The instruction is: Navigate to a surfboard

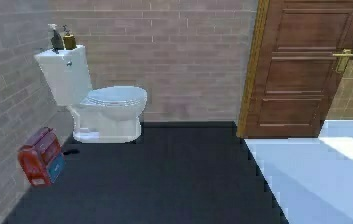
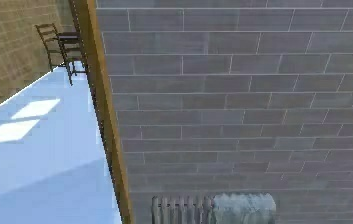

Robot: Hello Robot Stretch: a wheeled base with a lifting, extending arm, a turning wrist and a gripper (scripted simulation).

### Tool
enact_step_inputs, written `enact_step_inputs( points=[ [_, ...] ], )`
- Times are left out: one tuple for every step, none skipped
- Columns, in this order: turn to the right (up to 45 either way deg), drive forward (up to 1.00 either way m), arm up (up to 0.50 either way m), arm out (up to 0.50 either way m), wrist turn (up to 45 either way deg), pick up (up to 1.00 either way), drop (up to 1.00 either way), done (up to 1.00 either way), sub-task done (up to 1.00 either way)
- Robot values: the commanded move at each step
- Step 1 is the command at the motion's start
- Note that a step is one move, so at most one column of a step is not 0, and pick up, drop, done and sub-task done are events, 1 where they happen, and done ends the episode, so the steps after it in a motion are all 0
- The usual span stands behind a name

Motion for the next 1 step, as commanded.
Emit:
enact_step_inputs(
  points=[
    [30.0, 0.00, 0.00, 0.00, 0.0, 0.00, 0.00, 0.00, 0.00]
  ],
)
